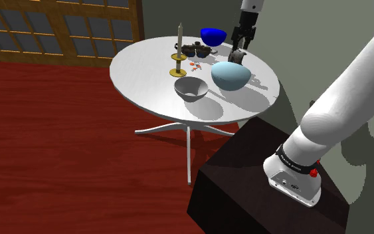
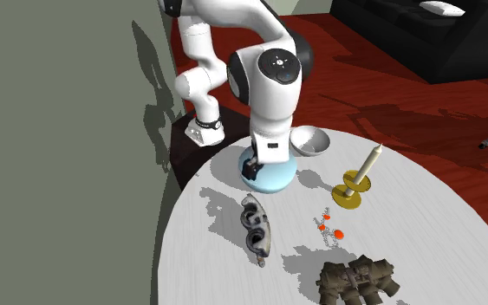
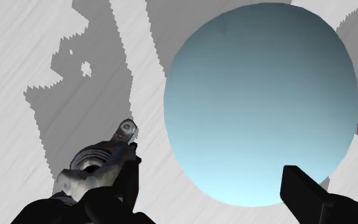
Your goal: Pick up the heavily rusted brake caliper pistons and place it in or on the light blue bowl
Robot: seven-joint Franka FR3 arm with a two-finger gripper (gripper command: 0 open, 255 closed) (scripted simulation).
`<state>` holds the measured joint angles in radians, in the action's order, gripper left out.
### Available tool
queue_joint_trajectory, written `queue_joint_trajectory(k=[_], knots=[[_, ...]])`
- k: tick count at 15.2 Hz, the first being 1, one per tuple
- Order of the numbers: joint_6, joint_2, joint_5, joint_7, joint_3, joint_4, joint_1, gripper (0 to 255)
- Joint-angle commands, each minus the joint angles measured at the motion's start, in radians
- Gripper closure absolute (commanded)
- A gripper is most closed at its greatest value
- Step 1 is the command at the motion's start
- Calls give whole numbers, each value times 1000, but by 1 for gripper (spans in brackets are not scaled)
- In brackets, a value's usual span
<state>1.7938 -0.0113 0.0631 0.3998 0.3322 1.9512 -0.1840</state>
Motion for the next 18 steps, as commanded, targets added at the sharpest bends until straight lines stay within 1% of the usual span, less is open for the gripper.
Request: queue_joint_trajectory(k=[1,5,10,18], knots=[[-1,77,31,39,19,-74,-18,0],[-21,232,101,107,43,-235,-67,0],[-79,437,189,171,50,-478,-154,0],[21,438,194,179,44,-378,-142,0]])
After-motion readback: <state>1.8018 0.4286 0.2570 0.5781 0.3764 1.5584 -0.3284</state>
